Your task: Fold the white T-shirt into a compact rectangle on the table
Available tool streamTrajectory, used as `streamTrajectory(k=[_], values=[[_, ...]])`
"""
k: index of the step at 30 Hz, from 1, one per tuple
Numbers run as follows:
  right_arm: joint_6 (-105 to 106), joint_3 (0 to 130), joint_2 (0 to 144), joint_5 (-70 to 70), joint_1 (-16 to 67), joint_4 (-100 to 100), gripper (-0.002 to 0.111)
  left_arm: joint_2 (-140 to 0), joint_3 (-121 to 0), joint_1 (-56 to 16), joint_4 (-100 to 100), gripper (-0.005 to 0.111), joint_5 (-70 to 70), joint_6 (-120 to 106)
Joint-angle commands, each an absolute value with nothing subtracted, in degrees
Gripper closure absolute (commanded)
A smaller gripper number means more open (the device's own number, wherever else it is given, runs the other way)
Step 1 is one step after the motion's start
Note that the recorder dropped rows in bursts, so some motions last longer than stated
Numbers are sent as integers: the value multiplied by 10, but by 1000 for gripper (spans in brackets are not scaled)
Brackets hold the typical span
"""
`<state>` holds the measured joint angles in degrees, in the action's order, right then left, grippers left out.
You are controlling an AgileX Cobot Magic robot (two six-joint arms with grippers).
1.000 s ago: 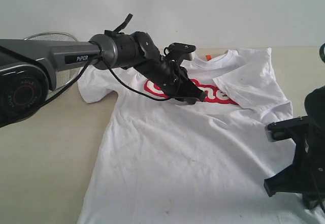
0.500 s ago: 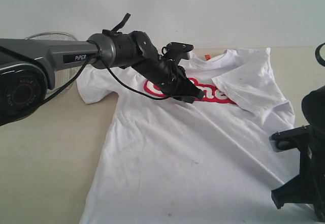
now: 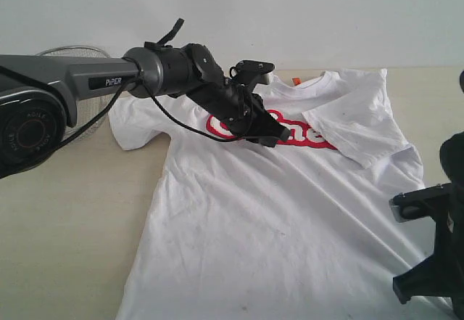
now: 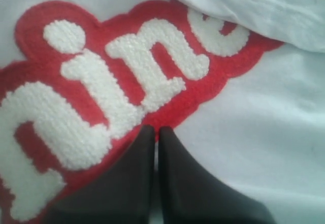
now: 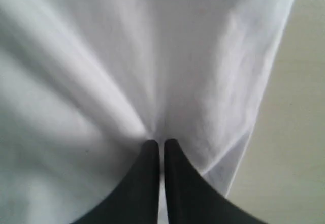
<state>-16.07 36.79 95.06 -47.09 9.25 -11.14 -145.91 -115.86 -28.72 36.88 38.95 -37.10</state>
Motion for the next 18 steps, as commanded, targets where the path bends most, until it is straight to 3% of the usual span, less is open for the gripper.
streamTrajectory(k=[1, 7, 18], values=[[-155, 392, 843, -455, 92, -105, 109, -1474, -1154, -277, 338, 102, 395, -368], [-210, 464, 776, -320, 82, -199, 109, -1464, -1154, -276, 337, 102, 395, -368], [-75, 730, 1040, -340, -23, -156, 109, -1389, -1154, -261, 302, 102, 498, -368]])
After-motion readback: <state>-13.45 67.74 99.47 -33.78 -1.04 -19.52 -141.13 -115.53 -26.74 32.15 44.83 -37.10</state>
